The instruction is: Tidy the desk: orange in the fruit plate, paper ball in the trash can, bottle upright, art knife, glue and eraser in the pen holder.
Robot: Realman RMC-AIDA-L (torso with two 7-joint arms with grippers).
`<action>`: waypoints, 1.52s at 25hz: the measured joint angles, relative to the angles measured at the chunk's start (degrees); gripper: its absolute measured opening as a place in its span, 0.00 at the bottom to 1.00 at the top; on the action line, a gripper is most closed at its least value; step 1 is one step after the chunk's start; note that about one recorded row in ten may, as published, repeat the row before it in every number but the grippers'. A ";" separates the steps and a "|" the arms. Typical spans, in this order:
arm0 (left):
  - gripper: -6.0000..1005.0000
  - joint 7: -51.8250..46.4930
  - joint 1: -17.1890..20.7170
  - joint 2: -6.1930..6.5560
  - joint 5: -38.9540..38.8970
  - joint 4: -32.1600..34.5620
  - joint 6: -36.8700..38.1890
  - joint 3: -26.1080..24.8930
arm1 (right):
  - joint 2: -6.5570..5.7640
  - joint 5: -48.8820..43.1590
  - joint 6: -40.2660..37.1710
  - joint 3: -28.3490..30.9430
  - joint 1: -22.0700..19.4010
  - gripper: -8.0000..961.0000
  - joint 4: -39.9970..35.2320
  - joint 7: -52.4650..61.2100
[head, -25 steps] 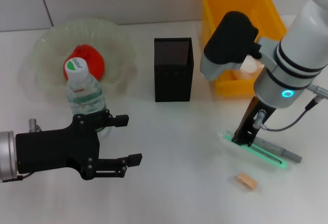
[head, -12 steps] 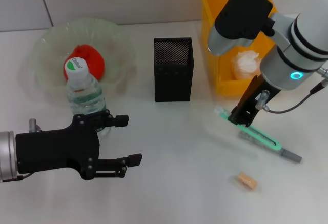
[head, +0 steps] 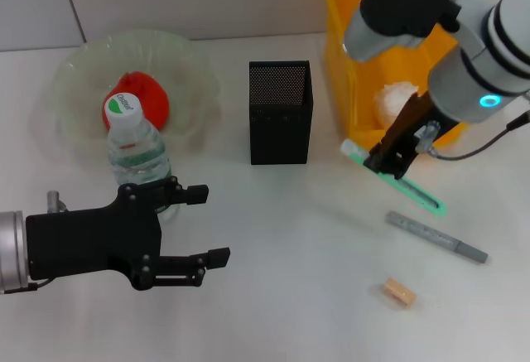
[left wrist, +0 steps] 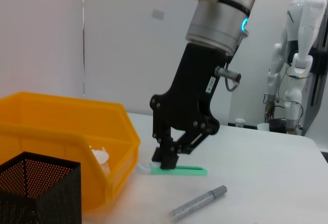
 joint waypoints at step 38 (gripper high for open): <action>0.86 0.00 -0.16 -0.18 -0.26 0.00 -0.09 0.43 | 0.09 0.37 9.56 1.59 -0.92 0.09 -11.47 -0.45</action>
